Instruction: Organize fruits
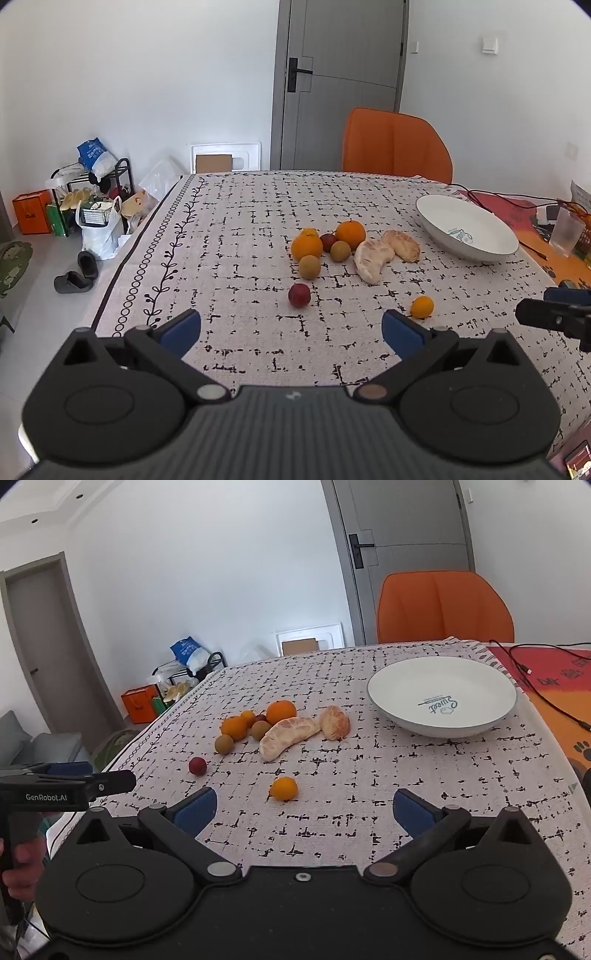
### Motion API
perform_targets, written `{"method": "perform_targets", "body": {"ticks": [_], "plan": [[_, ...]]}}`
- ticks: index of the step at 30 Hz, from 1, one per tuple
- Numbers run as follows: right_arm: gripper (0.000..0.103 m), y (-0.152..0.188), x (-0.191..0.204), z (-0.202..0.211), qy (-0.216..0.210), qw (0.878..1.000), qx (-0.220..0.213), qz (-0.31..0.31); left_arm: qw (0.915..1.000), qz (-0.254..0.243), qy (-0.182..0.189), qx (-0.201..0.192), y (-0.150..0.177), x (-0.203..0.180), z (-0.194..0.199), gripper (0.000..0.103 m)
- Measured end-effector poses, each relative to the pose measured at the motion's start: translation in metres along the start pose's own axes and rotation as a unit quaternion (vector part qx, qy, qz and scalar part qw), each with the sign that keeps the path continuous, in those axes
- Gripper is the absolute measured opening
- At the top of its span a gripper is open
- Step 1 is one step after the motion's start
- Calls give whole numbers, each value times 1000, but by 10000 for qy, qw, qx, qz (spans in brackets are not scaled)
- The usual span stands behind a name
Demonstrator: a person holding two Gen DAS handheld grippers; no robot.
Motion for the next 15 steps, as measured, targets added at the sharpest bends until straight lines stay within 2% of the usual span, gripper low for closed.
{"method": "perform_targets", "body": {"ticks": [15], "plan": [[103, -1, 1, 1, 39, 9999, 16, 113, 10000, -20, 3, -16, 1, -1, 0, 103]]}}
Point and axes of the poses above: each gripper's, at about its wrist camera, not at the fingertips, and z roughly against the way its jaws point, x to its left, y to its underside, the point moved 1 cm from there along -z, roughly the way its jaws point, and after that the axes turned 5 degrees about z, right-handed, at the moved point
